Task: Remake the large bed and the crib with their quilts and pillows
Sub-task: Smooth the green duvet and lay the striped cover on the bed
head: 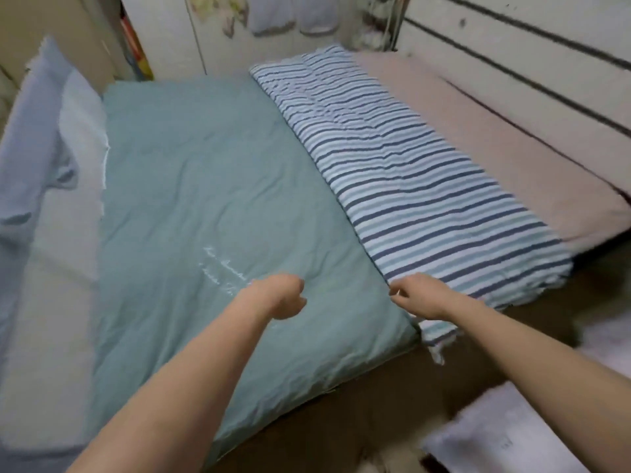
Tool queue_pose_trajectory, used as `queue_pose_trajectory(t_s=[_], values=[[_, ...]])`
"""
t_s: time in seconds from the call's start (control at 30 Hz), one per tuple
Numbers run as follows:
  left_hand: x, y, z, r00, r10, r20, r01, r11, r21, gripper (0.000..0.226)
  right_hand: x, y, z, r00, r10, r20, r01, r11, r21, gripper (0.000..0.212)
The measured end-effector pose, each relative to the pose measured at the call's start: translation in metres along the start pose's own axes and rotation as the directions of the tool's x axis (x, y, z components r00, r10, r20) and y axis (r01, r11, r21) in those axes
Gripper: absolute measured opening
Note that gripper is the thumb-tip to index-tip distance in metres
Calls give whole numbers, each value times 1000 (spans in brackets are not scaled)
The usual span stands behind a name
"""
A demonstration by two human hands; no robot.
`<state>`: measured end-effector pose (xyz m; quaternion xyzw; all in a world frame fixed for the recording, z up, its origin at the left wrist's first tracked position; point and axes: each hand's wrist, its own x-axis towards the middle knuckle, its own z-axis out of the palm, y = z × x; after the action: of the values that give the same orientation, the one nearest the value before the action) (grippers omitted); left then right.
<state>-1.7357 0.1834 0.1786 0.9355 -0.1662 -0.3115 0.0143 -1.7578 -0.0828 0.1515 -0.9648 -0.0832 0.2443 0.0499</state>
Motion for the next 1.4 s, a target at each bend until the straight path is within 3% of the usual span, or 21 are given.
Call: queue_pose_trajectory(t_s=[0.3,0.63,0.8,1.07,1.17,1.27,1.3,1.4], values=[[129,192,-130,963,271,-12,-264,946,191,41,-15,222,-86,913,347,-216,-273,911,310,27],[250,280,-231,908,418,-10,-383,840,385,39,12,331,-140,777,606,-171,-494,755,431,30],[320,362,-276,869,493,-49,-420,786,453,41,16,425,-147,660,739,-140,-549,600,582,28],[476,507,-274,888,461,4,-414,794,444,43,77,644,-113,574,818,-43,-601,456,656,27],[567,578,-269,909,416,-11,-374,828,417,46,125,750,-97,572,820,5,-593,409,694,28],[655,659,-252,928,371,24,-355,866,353,47,164,844,-76,598,798,78,-625,403,669,13],[715,717,-229,924,378,52,-372,863,342,48,182,910,-50,575,810,111,-651,371,662,15],[756,760,-211,906,424,3,-404,862,307,54,207,956,-38,518,850,96,-629,303,716,34]])
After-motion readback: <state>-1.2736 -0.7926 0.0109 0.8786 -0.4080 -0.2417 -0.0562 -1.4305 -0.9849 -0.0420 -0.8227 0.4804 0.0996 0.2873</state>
